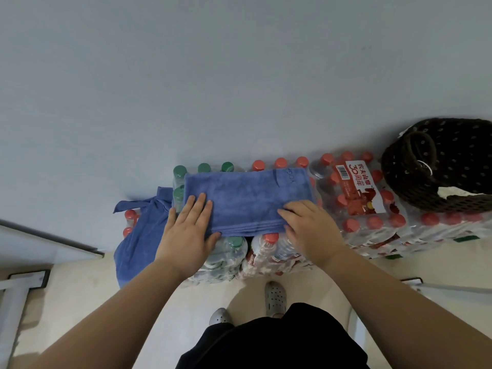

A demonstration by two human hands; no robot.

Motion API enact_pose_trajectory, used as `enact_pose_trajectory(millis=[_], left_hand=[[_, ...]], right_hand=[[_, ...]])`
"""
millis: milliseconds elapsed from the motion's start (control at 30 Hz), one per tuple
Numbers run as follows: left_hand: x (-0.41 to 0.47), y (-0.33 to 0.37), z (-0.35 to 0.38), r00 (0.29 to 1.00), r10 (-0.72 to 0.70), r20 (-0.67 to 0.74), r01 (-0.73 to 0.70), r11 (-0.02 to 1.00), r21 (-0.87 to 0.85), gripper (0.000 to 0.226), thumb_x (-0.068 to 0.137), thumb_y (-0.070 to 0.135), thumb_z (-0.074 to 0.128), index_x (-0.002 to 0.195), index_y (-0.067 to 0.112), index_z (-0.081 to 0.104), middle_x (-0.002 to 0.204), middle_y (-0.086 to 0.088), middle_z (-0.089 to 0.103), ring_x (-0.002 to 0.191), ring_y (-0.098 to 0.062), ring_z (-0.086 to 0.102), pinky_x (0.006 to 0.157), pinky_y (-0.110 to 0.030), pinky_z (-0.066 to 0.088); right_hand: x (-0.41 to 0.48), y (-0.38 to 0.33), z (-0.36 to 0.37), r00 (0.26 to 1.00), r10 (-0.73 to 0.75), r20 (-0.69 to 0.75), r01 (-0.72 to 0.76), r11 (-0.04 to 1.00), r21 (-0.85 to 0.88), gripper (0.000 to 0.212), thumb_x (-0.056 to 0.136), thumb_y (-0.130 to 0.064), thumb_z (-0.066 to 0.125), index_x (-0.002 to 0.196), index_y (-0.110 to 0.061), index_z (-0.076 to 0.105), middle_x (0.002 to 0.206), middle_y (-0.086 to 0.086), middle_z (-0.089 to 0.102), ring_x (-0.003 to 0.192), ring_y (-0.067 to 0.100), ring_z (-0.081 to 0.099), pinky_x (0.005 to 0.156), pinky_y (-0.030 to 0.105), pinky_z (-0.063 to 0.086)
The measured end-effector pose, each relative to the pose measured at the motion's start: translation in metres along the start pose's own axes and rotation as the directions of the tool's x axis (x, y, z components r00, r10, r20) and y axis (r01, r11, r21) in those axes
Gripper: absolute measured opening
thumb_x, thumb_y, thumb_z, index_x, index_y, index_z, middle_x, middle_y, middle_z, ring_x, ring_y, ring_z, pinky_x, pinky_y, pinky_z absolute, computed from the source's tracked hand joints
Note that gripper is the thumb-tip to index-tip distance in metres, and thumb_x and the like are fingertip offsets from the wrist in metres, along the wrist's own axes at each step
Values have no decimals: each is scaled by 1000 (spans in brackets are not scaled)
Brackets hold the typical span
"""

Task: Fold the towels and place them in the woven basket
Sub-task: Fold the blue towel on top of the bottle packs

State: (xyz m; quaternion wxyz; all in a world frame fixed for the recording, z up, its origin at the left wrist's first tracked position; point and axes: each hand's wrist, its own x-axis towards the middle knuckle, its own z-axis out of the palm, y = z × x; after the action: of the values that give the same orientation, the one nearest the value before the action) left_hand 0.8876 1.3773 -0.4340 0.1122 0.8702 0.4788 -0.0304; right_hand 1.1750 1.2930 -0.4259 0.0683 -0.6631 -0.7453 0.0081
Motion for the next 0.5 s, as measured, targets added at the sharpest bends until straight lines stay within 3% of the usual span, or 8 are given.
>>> enact_pose_trajectory(millis=[100, 200, 300, 400, 500], left_hand=[[0, -6, -4, 997, 67, -39, -65, 997, 36, 64, 101, 50, 31, 156, 19, 23, 164, -2, 15, 152, -22, 11, 122, -49, 10], [3, -12, -10, 990, 131, -48, -124, 984, 131, 51, 99, 30, 54, 146, 13, 46, 154, -9, 42, 143, -29, 37, 116, -51, 28], [6, -18, -15, 989, 145, -32, -138, 976, 169, 47, 90, 13, 65, 137, 12, 58, 145, -11, 53, 136, -32, 48, 110, -53, 37], [7, -26, -16, 985, 159, -65, -145, 973, 177, 45, 82, 9, 74, 126, 11, 67, 136, -11, 61, 128, -34, 56, 104, -55, 43], [3, -35, -14, 977, 182, -107, -159, 968, 192, 50, 68, 2, 82, 117, 8, 72, 127, -13, 67, 118, -36, 63, 96, -59, 49]], right_hand=[[-1, 3, -2, 999, 27, -28, -28, 998, -47, 44, 67, -8, 85, 109, -9, 73, 106, 6, 70, 96, 28, 66, 82, 42, 58], [2, 1, -9, 995, 24, -94, -31, 997, -74, 36, 61, -6, 88, 95, -10, 76, 91, 5, 70, 82, 28, 66, 74, 39, 56], [9, -7, -18, 985, 4, -173, -23, 993, -113, 24, 66, -8, 84, 88, -11, 74, 85, 6, 66, 77, 29, 63, 72, 40, 53], [9, -18, -27, 966, 15, -257, -55, 988, -147, 4, 77, -11, 70, 81, -13, 69, 82, 5, 62, 78, 28, 58, 74, 41, 49], [-2, -25, -28, 968, 75, -241, -113, 983, -148, 4, 77, -15, 65, 73, -14, 64, 77, 2, 57, 79, 26, 53, 78, 40, 45]])
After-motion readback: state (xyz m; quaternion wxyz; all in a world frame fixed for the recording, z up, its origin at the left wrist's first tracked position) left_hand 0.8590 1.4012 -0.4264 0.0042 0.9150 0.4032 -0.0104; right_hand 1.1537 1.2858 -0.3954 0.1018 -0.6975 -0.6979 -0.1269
